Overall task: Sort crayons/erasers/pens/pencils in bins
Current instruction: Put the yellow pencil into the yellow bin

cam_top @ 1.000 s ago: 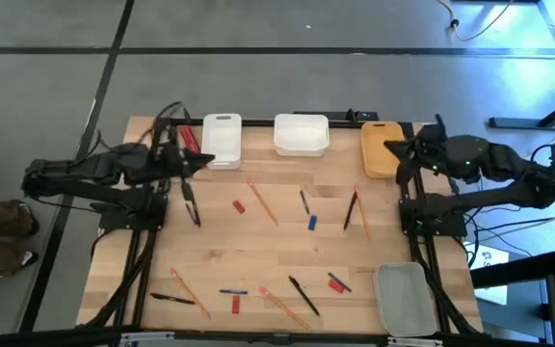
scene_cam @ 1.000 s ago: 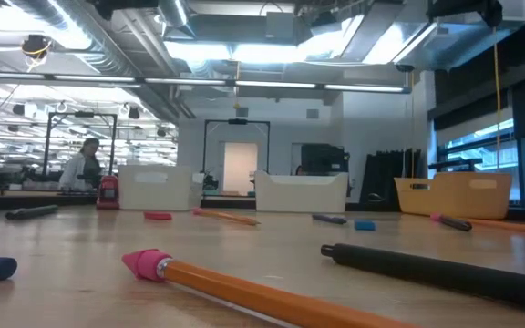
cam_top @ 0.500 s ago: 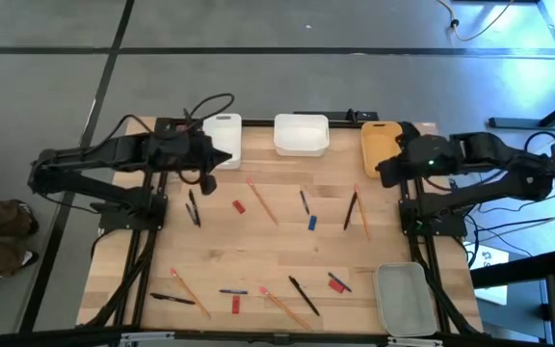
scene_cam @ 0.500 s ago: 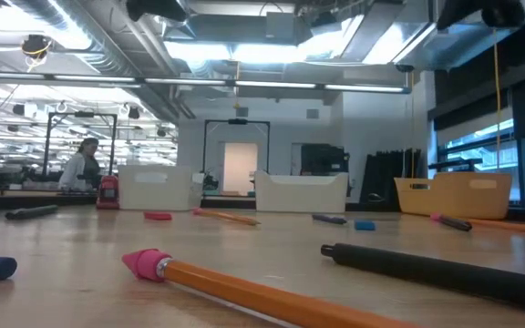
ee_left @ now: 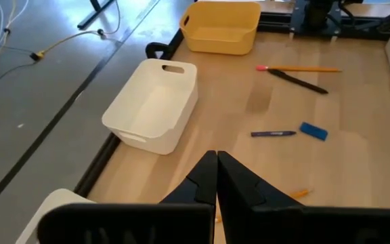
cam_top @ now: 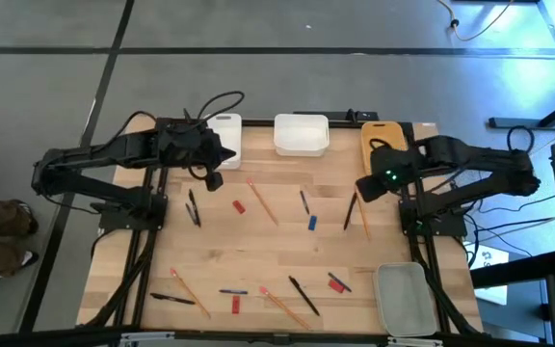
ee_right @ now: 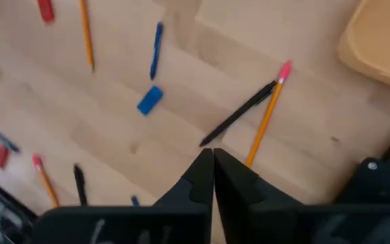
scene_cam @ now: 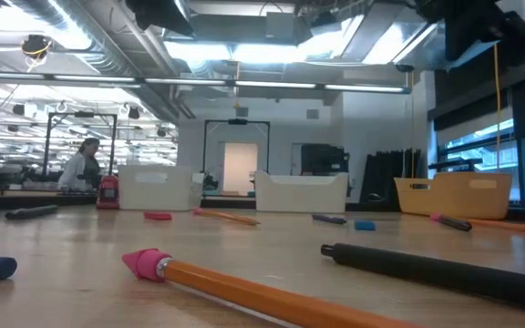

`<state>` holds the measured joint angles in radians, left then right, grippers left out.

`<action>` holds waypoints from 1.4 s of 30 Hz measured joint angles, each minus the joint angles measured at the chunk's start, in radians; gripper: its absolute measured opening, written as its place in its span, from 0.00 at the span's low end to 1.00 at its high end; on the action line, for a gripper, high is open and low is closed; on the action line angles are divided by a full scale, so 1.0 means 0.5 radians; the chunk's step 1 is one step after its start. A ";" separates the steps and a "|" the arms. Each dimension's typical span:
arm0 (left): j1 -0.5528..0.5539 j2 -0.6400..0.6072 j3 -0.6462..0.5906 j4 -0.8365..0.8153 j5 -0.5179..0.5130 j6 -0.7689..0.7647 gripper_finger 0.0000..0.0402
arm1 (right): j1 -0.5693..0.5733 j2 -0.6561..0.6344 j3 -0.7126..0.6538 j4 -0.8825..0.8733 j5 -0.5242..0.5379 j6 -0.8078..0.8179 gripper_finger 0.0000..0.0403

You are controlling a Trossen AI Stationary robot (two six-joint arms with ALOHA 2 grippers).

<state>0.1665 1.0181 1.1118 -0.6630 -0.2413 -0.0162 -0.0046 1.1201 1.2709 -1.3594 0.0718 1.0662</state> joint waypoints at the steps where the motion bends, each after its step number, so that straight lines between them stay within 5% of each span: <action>1: 0.000 -0.002 0.000 0.001 -0.001 0.000 0.00 | 0.000 0.030 0.000 0.001 -0.005 -0.022 0.06; 16: -0.002 -0.002 0.001 0.002 0.000 0.002 0.00 | -0.012 0.312 0.000 0.007 0.022 -0.253 0.23; 26: -0.002 -0.002 0.001 0.007 0.000 0.003 0.00 | -0.257 0.344 0.000 0.010 -0.057 -0.168 0.34; 42: -0.009 -0.002 0.002 0.160 0.212 0.148 0.00 | -0.613 0.784 -0.001 0.024 -0.191 -0.719 0.35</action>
<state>0.1619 1.0172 1.1126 -0.5832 -0.1355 0.0578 -0.3109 1.5120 1.2705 -1.3473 -0.0238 0.7069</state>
